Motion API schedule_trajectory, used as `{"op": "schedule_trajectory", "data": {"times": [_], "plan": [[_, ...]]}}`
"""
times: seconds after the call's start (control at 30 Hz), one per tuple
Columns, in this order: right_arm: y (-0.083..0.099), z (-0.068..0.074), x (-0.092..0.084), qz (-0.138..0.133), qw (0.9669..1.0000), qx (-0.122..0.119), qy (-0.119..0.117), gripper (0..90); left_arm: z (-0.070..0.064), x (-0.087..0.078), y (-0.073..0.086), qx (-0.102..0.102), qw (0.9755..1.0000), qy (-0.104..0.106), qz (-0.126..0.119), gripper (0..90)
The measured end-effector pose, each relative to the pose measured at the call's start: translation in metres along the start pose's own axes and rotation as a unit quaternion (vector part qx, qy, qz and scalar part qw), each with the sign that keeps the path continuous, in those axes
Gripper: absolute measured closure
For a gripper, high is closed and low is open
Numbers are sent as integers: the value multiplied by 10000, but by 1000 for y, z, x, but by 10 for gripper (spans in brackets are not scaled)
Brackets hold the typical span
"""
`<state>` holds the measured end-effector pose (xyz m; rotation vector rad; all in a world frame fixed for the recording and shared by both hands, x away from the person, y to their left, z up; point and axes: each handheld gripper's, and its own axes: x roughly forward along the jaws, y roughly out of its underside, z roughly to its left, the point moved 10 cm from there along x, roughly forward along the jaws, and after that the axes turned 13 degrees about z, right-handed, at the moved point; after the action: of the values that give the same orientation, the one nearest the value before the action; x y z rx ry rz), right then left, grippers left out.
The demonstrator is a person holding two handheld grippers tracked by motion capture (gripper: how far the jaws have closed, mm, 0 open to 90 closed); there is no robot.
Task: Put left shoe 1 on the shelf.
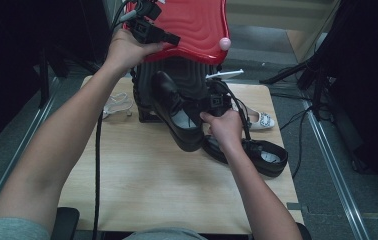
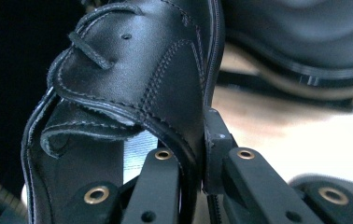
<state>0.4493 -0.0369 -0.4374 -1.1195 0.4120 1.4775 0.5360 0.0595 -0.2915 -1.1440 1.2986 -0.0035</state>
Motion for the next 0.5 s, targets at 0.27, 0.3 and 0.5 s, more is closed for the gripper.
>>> {"op": "schedule_trajectory", "data": {"times": [0.27,0.3,0.5], "plan": [[-38,1,19,-701,9967,305,275,874,0,0,0,16,10000,4,-7,900],[-42,2,21,-786,9958,340,315,874,0,0,0,13,10000,11,-7,900],[-62,6,34,-1276,9893,587,402,874,0,0,0,17,10000,47,-17,900]]}}
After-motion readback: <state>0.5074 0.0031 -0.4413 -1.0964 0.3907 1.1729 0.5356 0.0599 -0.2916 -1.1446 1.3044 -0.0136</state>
